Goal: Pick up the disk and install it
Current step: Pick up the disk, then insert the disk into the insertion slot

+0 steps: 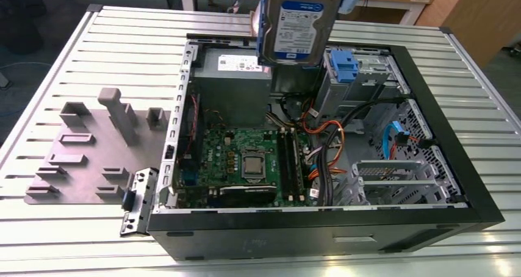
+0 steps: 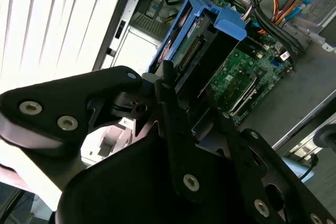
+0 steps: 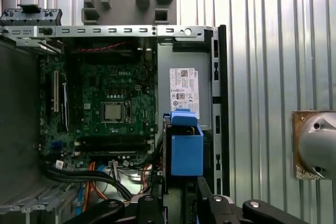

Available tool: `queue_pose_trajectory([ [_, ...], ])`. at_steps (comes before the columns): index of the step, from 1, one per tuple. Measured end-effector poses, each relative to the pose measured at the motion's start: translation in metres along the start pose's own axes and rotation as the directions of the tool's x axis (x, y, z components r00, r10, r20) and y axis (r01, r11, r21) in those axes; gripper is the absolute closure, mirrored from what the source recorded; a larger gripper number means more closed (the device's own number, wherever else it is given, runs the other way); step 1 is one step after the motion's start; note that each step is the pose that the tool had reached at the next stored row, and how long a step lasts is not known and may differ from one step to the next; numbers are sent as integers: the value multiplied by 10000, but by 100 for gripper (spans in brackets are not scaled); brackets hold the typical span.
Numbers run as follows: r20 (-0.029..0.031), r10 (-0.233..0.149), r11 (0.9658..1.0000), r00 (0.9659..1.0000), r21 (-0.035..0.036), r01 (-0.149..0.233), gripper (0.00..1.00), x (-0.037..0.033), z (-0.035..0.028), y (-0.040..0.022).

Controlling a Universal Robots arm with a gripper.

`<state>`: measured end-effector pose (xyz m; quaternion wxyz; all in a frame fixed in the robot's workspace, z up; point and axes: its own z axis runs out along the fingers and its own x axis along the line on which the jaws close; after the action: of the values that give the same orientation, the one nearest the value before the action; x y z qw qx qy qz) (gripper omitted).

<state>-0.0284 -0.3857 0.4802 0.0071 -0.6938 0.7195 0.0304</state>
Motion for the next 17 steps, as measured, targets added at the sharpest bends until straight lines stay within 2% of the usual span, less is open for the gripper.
queue_pose_trajectory([
  [2,-1,-1,10000,10000,-1,1,65,-2,-2,-51],
  [4,-2,-1,10000,10000,0,1,65,-3,-2,-68],
  [15,-12,0,10000,10000,1,0,65,17,-3,-70],
  [17,-32,0,10000,10000,2,0,65,30,-3,-71],
])
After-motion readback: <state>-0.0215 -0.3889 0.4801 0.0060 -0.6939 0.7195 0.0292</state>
